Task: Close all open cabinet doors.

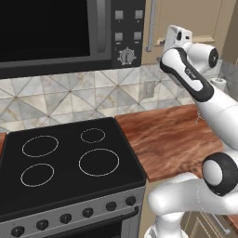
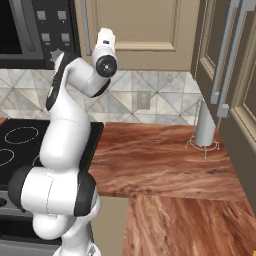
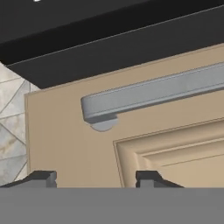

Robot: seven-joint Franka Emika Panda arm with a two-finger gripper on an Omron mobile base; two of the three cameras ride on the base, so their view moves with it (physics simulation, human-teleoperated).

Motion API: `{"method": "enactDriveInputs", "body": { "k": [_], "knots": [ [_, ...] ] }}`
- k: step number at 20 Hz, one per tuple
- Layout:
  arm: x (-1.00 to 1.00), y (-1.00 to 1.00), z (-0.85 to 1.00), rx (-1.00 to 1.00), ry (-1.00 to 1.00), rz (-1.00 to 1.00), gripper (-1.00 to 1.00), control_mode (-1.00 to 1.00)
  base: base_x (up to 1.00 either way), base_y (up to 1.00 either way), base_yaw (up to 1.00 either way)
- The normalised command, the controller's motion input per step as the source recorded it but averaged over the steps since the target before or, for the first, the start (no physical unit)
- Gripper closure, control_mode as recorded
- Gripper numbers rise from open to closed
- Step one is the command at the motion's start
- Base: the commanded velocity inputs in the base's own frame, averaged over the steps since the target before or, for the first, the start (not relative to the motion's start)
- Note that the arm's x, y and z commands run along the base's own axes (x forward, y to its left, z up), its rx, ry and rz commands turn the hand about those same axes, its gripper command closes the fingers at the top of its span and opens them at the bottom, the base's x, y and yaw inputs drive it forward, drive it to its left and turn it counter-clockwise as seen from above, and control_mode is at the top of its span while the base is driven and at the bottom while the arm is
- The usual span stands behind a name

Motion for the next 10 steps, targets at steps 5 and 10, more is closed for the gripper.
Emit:
{"method": "enactDriveInputs", "body": {
  "k": [5,10],
  "knots": [
    [0.41,0.02,-0.13,0.03,0.11,0.00,-1.00,-1.00,0.00,0.00,0.00],
    [0.00,0.21,-0.48,0.00,0.12,0.00,-1.00,-1.00,0.00,0.00,0.00]
  ]
}}
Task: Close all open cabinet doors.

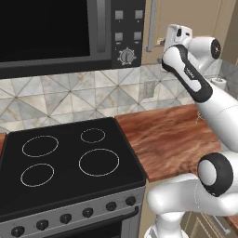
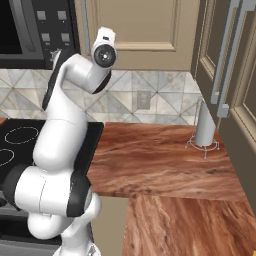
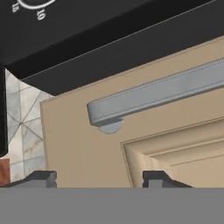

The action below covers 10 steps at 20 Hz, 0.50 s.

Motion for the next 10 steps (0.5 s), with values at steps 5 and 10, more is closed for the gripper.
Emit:
{"method": "enactDriveInputs", "body": {
  "k": [5,10],
  "knots": [
    [-0.31,0.43,-0.62,0.00,0.14,0.00,-1.00,-1.00,0.00,0.00,0.00],
    [-0.94,0.52,-0.46,0.00,0.01,0.00,-1.00,-1.00,0.00,0.00,0.00]
  ]
}}
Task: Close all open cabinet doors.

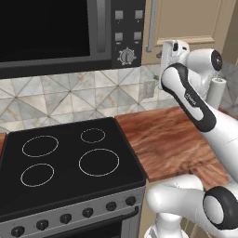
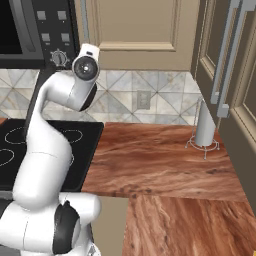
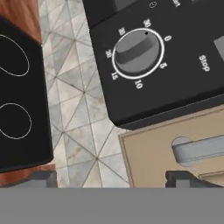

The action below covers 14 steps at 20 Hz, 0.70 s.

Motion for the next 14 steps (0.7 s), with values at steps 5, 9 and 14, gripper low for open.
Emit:
{"method": "enactDriveInputs", "body": {
  "k": [5,9,14],
  "knots": [
    [-1.00,0.39,-0.13,0.10,0.00,-0.05,-1.00,-1.00,0.00,0.00,0.00],
    [-1.00,0.13,0.00,0.27,0.00,-0.20,-1.00,-1.00,0.00,0.00,0.00],
    [-1.00,0.13,-0.02,0.33,0.05,-0.20,-1.00,-1.00,0.00,0.00,0.00]
  ]
}}
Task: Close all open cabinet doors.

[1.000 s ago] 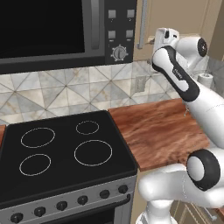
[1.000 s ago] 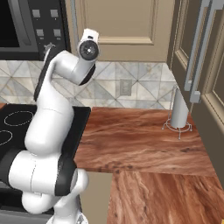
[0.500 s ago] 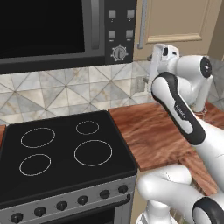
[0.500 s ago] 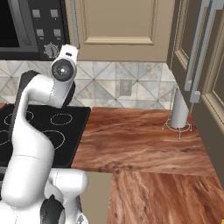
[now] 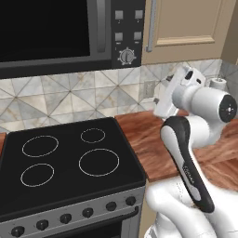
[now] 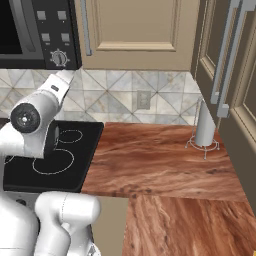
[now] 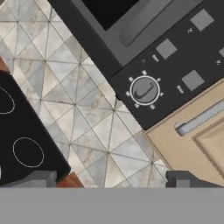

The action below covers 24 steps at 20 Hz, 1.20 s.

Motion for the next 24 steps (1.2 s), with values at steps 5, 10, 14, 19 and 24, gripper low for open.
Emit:
{"method": "enactDriveInputs", "body": {
  "k": [5,10,14,19,24],
  "knots": [
    [-1.00,0.16,-0.12,0.26,0.06,-0.14,-1.00,-1.00,0.00,0.00,0.00],
    [-1.00,0.02,-0.01,0.25,0.07,-0.07,-1.00,-1.00,0.00,0.00,0.00],
    [-0.90,0.00,0.00,0.17,0.06,-0.02,-1.00,-1.00,0.00,0.00,0.00],
    [-0.72,0.00,0.00,0.16,0.04,-0.01,-1.00,-1.00,0.00,0.00,0.00],
    [-0.24,0.00,-0.08,0.10,0.04,0.00,-1.00,-1.00,0.00,0.00,0.00]
  ]
}}
